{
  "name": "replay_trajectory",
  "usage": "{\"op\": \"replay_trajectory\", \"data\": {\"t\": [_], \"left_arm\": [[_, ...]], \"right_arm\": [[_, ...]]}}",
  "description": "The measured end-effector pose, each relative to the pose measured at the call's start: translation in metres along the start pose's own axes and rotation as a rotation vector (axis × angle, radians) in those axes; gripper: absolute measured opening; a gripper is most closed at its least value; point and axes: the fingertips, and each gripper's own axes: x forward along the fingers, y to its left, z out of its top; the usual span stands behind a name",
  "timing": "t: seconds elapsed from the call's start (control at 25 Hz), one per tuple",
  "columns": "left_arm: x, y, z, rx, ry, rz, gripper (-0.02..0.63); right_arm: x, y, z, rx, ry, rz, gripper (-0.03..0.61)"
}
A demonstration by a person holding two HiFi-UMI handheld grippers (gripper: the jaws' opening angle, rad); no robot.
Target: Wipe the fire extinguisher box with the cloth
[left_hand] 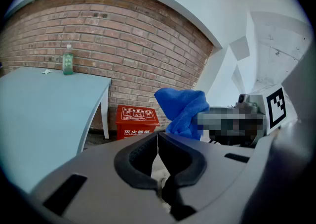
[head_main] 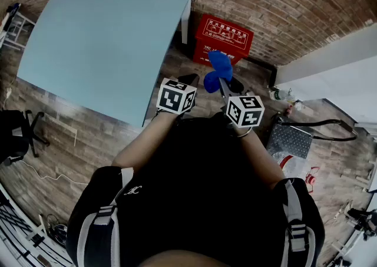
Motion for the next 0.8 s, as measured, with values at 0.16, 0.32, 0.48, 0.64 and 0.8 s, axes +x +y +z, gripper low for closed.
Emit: {"op": "replay_trajectory", "data": {"t": [0.16, 0.32, 0.48, 0.64, 0.8], "left_arm": [[0.0, 0.007, 0.0, -0.005, 0.004, -0.016, 0.011], [0.004, 0.017, 0.008, -0.011, -0.009, -0.02, 0.011], [0.017, 0.027, 0.016, -0.022, -0.002, -0.016, 0.011], [0.038, 0.039, 0.027, -0.027, 0.018, -0.01, 0.011], [0.063, 0.054, 0.049, -0.028, 0.037, 0.007, 0.011]], "right_arm": [[0.004, 0.007, 0.004, -0.008, 0.003, -0.001, 0.083], [0.012, 0.003, 0.009, -0.024, 0.007, -0.012, 0.083], [0.025, -0.005, 0.009, -0.029, 0.025, -0.008, 0.083], [0.046, -0.026, 0.015, -0.02, 0.034, -0.005, 0.083], [0.077, -0.058, 0.027, 0.006, 0.04, -0.009, 0.083]]}}
